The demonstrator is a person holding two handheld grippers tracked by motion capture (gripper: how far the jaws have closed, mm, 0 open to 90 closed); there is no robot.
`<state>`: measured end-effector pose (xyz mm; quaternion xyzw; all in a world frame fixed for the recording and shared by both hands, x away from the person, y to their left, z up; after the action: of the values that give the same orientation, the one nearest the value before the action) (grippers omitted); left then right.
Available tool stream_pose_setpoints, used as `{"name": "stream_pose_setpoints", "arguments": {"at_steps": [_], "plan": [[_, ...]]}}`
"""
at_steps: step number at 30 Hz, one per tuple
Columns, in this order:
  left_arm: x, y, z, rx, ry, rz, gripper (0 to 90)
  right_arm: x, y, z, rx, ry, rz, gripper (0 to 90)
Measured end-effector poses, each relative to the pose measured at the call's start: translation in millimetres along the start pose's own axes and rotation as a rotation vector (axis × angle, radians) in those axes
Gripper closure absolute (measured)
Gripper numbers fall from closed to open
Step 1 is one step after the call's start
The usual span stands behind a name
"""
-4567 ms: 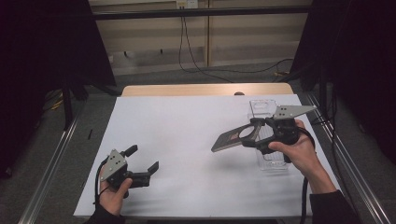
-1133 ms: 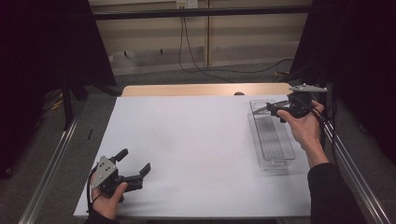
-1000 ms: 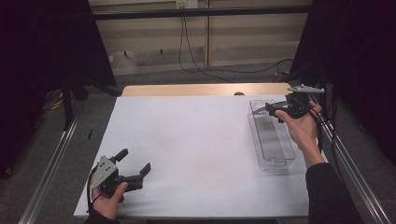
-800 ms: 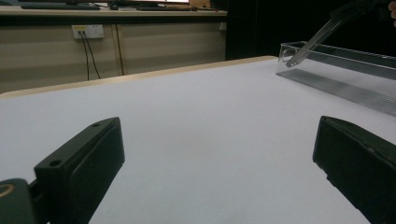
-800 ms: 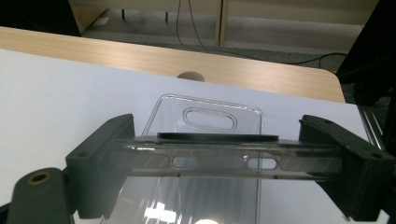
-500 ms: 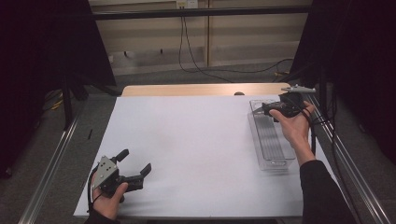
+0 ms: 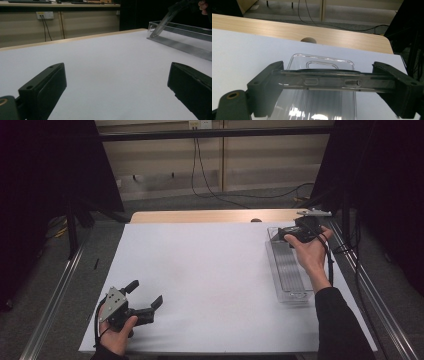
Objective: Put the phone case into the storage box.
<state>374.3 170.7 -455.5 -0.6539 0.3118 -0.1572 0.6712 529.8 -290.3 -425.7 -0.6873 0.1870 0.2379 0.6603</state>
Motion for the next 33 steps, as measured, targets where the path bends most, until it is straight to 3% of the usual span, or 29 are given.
{"name": "stream_pose_setpoints", "arguments": {"at_steps": [33], "plan": [[-1.4, 0.9, 3.5, -0.010, -0.011, 0.000, 2.0, 25.5, -22.7, 0.2, 0.045, 0.078, -0.107, 11.8]]}}
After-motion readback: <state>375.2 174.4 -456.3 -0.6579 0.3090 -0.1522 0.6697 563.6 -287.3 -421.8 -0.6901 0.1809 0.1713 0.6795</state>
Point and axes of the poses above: each handheld gripper's, and its own axes: x roughly forward along the jaws, y roughly out of its underside, z roughly to its left, the point moved 10 cm from there along x, roughly forward along the jaws, and after that the axes turned 1 degree about -z, right-handed, at the moved point
